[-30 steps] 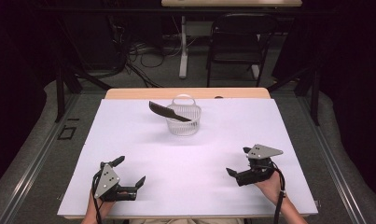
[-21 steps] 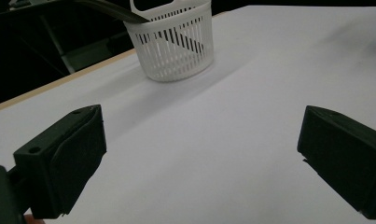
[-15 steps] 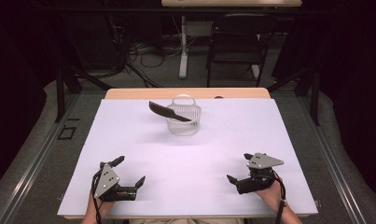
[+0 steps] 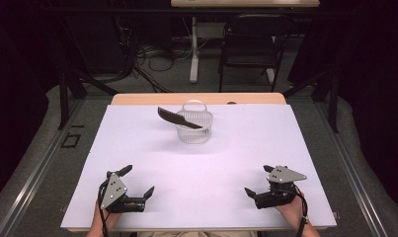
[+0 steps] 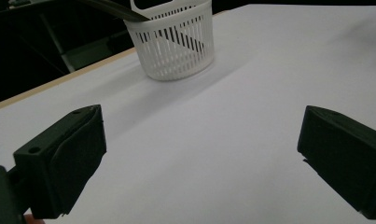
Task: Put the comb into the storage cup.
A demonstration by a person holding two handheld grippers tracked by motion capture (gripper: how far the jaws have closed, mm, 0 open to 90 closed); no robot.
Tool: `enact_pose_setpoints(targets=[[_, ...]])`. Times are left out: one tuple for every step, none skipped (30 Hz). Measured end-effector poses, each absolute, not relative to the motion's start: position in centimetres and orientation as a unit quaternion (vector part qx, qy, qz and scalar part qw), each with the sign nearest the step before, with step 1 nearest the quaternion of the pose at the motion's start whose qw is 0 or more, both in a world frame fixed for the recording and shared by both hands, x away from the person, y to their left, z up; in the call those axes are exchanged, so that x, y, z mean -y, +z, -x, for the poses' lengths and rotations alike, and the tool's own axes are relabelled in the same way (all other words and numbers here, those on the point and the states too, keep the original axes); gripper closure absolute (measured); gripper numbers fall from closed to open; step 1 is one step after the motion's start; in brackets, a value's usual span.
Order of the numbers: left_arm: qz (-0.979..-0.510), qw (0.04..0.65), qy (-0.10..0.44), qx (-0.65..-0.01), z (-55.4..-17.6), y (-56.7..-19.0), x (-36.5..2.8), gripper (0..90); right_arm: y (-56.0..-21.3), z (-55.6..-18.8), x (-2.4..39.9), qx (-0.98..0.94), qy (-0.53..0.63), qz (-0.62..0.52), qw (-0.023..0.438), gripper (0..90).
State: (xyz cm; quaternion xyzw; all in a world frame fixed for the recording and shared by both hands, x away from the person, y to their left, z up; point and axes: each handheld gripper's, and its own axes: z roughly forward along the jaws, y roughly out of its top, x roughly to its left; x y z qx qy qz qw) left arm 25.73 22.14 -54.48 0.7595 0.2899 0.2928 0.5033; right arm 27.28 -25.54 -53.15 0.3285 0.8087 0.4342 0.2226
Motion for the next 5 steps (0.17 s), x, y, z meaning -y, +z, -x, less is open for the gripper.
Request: enact_pose_setpoints(targets=[[-0.76, 0.503, 0.293, -0.289, -25.73, -54.49, -22.12, 1.4, -53.17, -27.31, 25.52, -0.808, 0.435, -0.326, 0.225, 0.0], [-0.76, 0.503, 0.293, -0.289, -25.73, -54.5, -22.1, 1.4, -53.19, -27.34, 25.51, -0.809, 0.435, -0.325, 0.225, 0.0], [-0.761, 0.502, 0.292, -0.289, -25.74, -54.5, -22.1, 1.4, -53.22, -27.37, 25.54, -0.809, 0.435, -0.325, 0.224, 0.0], [-0.761, 0.502, 0.291, -0.289, -25.75, -54.51, -22.09, 1.4, -53.2, -27.37, 25.6, -0.81, 0.434, -0.326, 0.222, 0.0], [-0.761, 0.502, 0.291, -0.288, -25.74, -54.5, -22.09, 1.4, -53.21, -27.42, 25.7, -0.809, 0.435, -0.328, 0.222, 0.0]])
